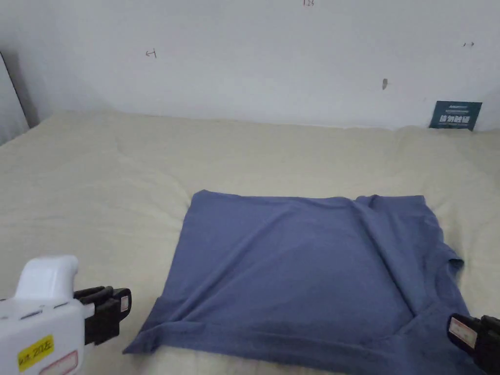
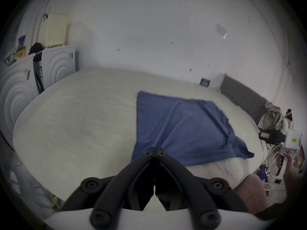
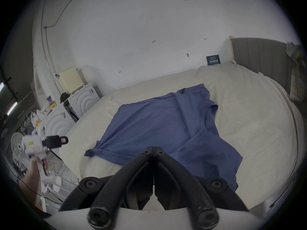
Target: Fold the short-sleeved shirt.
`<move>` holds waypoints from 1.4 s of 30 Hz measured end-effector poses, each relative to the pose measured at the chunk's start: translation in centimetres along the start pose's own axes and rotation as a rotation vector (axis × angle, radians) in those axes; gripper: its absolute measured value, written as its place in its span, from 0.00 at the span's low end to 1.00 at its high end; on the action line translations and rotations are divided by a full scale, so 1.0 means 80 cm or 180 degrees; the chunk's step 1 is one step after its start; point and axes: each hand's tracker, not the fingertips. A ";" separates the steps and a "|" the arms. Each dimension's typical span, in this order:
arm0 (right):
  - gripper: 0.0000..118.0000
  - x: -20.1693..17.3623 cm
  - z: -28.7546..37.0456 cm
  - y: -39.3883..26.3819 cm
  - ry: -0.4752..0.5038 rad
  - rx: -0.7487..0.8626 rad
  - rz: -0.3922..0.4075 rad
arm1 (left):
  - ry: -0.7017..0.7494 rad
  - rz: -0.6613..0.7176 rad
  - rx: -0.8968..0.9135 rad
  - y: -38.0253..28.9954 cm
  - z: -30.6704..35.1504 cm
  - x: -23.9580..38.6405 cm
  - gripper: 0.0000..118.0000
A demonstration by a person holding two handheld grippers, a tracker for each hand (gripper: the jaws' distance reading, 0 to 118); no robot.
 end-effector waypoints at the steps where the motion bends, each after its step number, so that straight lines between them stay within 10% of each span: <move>1: 0.00 -0.003 0.002 0.002 -0.0001 -0.0019 0.0126 | 0.0039 0.0010 -0.0202 0.017 -0.018 -0.008 0.00; 3: 0.00 -0.012 -0.003 -0.003 -0.0051 -0.0062 0.0343 | -0.0051 0.0123 -0.1360 0.022 -0.060 -0.025 0.00; 8: 0.00 -0.019 -0.008 -0.016 0.0071 -0.0208 0.0338 | -0.0084 0.0010 -0.1698 0.009 -0.121 -0.036 0.00; 9: 0.00 -0.020 -0.008 -0.014 0.0079 -0.0240 0.0324 | 0.0017 -0.0085 -0.1672 0.008 -0.126 -0.036 0.10; 12: 0.00 -0.018 -0.013 -0.024 0.0089 -0.0353 0.0309 | 0.0114 -0.0196 -0.1588 -0.002 -0.142 -0.039 1.00; 18: 0.00 -0.017 -0.020 -0.024 0.0090 -0.0480 0.0322 | 0.0130 -0.0187 -0.1790 -0.028 -0.171 -0.043 0.91; 23: 0.00 -0.014 -0.024 -0.024 0.0101 -0.0471 0.0182 | 0.0125 -0.0764 -0.1484 -0.044 -0.155 -0.022 0.09; 34: 0.00 0.069 -0.001 0.015 -0.0454 -0.0323 0.0239 | -0.0160 -0.0306 -0.1048 -0.038 -0.116 -0.005 0.09; 35: 0.07 0.087 0.001 0.017 -0.0497 -0.0395 0.0236 | -0.0142 -0.0273 -0.1013 -0.039 -0.114 -0.005 0.09; 38: 0.87 0.138 -0.016 0.018 -0.0649 -0.1133 -0.0051 | -0.0171 -0.0207 -0.0957 -0.035 -0.107 0.003 0.09; 42: 0.91 0.175 -0.036 -0.007 -0.0769 -0.1365 -0.0242 | -0.0203 -0.0146 -0.0938 -0.032 -0.104 0.013 0.09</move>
